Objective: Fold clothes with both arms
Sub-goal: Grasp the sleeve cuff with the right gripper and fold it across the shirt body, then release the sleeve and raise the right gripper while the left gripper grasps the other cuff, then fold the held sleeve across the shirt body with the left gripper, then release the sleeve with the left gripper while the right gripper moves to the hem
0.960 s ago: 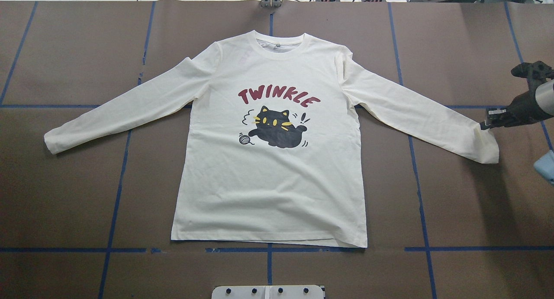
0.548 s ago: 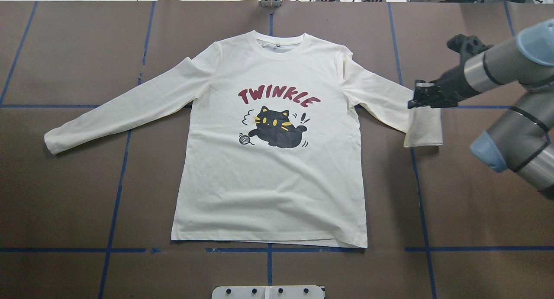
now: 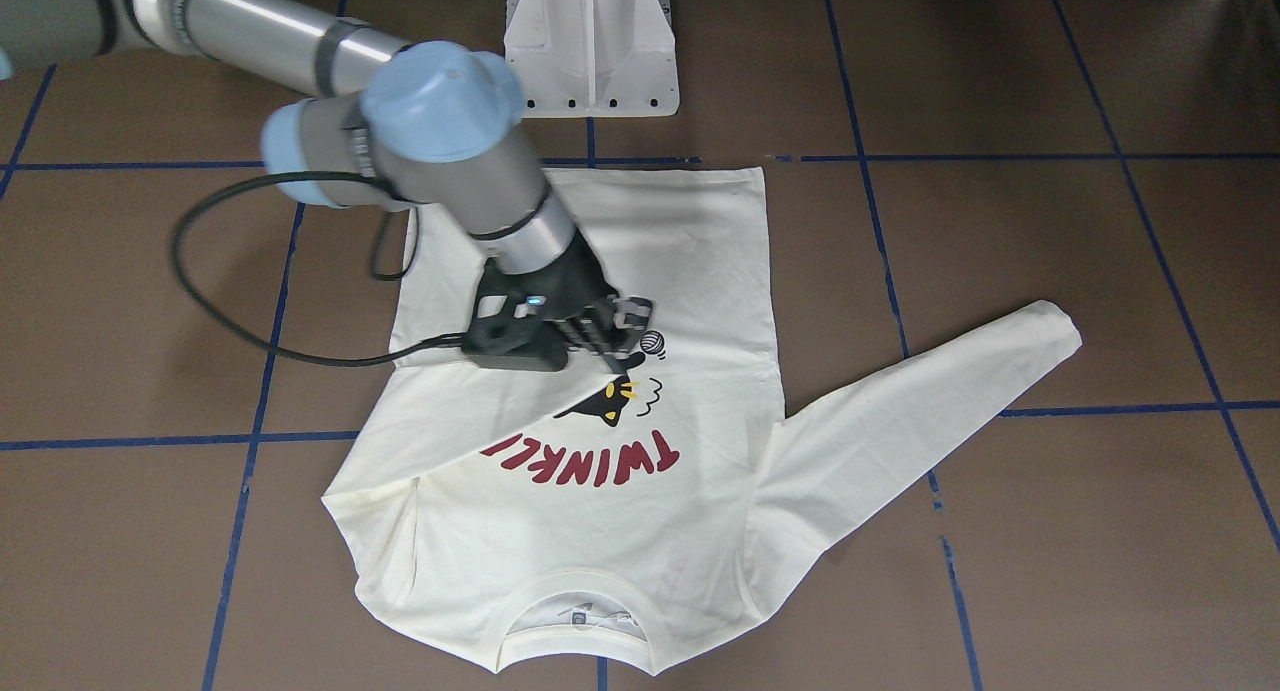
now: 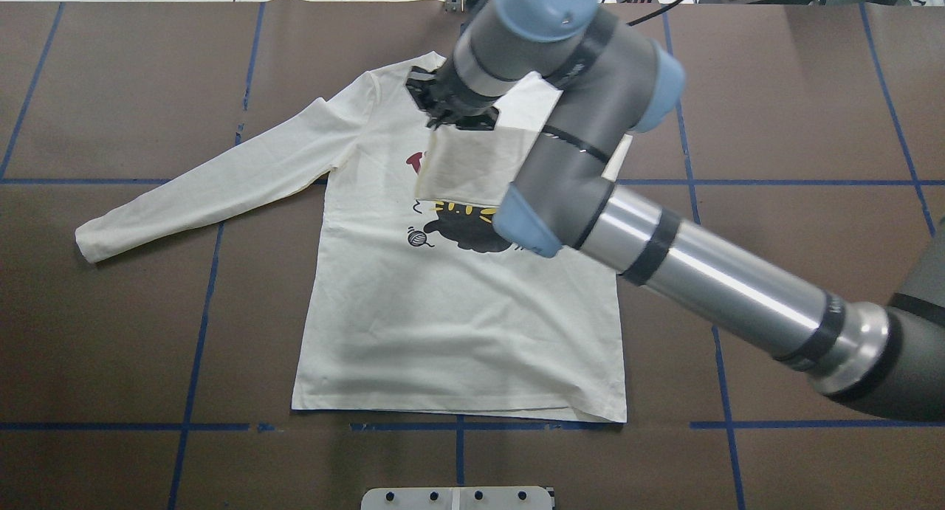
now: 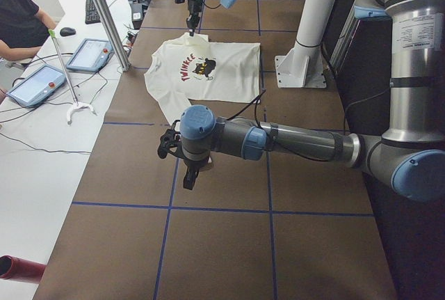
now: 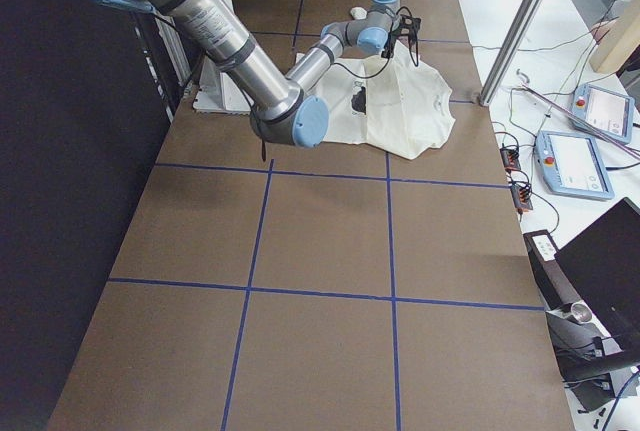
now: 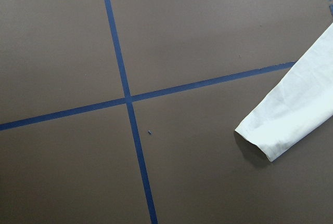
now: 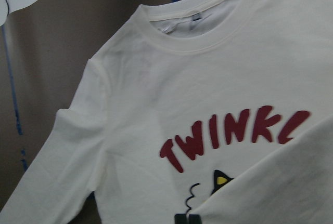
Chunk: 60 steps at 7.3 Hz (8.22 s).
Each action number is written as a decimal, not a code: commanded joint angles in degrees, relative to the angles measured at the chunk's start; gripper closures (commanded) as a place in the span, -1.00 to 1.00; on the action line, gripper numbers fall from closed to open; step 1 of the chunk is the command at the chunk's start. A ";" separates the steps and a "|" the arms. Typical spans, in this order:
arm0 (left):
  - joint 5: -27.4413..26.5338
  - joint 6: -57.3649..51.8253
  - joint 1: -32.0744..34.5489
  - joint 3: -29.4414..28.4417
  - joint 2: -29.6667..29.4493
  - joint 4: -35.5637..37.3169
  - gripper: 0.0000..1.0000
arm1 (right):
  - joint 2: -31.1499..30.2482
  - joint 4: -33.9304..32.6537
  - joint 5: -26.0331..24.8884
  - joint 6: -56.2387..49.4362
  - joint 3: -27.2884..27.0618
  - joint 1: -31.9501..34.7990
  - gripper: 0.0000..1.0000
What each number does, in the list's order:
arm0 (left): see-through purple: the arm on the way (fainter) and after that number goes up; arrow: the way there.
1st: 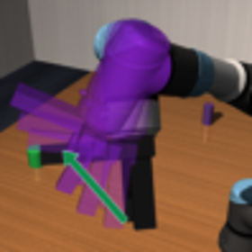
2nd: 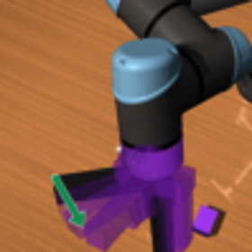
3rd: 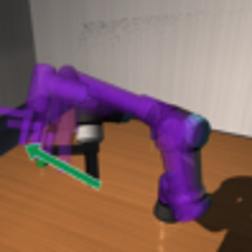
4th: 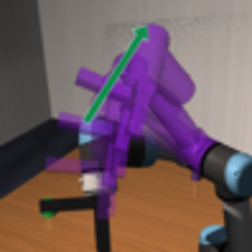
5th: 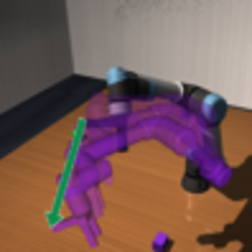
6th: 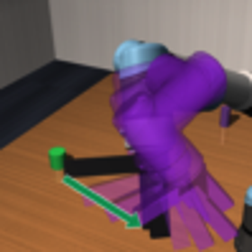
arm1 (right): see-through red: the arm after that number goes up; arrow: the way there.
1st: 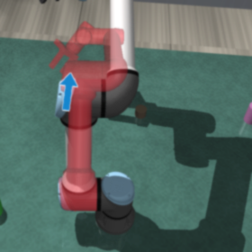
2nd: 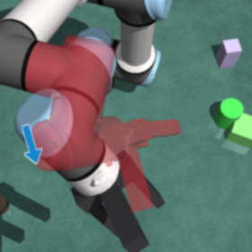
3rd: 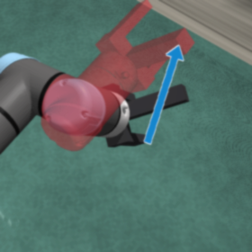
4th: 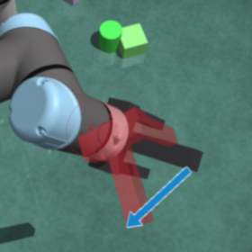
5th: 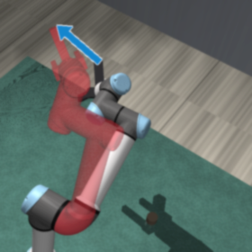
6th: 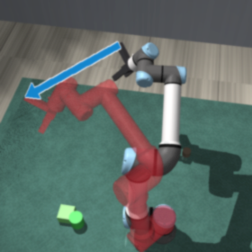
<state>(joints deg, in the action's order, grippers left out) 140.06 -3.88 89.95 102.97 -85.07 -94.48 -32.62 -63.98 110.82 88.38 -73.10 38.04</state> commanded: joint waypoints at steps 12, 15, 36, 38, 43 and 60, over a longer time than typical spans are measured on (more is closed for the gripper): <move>-4.63 39.56 -25.43 -20.95 -11.07 -26.11 -0.85 | -27.09 2.98 15.38 8.59 -26.00 12.92 -0.99; -4.36 40.35 -27.28 -25.00 -12.30 -25.85 -0.34 | -30.30 3.15 14.52 6.54 -27.36 12.58 -0.99; -37.94 96.41 -59.46 -51.73 -75.15 -40.43 -0.66 | -55.97 3.51 40.36 -26.25 -34.74 42.48 -1.00; -28.95 99.51 -55.34 -34.61 -67.58 -31.80 -0.65 | -55.71 3.59 36.61 -17.88 -38.14 33.38 -1.00; -28.00 90.67 -53.65 1.43 -35.37 -20.39 -0.59 | -55.71 1.85 -17.24 15.18 -49.23 -15.33 -0.99; -40.13 104.13 -66.49 14.99 -17.59 -19.61 -0.66 | -56.57 -12.05 -39.89 33.08 -52.14 -37.52 1.00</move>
<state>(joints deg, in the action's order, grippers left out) 107.40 95.68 30.85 110.28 -111.33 -114.49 -88.11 -76.06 70.88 121.67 -124.36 0.38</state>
